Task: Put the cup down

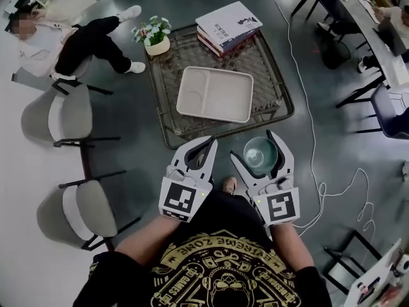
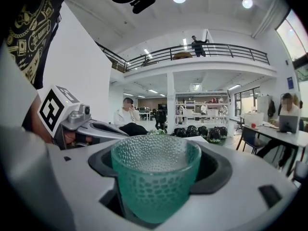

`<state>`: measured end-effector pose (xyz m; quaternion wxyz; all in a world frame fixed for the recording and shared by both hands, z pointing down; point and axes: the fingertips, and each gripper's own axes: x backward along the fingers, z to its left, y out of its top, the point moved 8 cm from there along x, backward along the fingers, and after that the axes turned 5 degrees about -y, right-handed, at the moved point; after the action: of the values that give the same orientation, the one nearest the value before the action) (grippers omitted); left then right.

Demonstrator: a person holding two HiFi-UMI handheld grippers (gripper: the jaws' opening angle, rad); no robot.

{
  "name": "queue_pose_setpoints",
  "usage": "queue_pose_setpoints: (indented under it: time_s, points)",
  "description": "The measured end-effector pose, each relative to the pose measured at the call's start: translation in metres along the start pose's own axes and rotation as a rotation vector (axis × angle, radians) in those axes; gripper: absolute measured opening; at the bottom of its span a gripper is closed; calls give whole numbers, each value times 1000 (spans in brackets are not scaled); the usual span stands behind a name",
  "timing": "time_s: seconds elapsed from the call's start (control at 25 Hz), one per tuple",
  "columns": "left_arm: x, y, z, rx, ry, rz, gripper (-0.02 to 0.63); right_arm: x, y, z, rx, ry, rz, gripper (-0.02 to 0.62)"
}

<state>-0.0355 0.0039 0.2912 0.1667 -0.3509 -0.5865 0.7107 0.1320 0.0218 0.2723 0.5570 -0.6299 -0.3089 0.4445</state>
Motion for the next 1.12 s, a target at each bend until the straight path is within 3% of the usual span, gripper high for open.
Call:
queue_pose_setpoints:
  time_s: [0.6, 1.12]
  points:
    - [-41, -15, 108, 0, -55, 22, -12, -102, 0, 13, 8, -98, 31, 399]
    - [-63, -32, 146, 12, -48, 60, -12, -147, -8, 6, -4, -137, 66, 399]
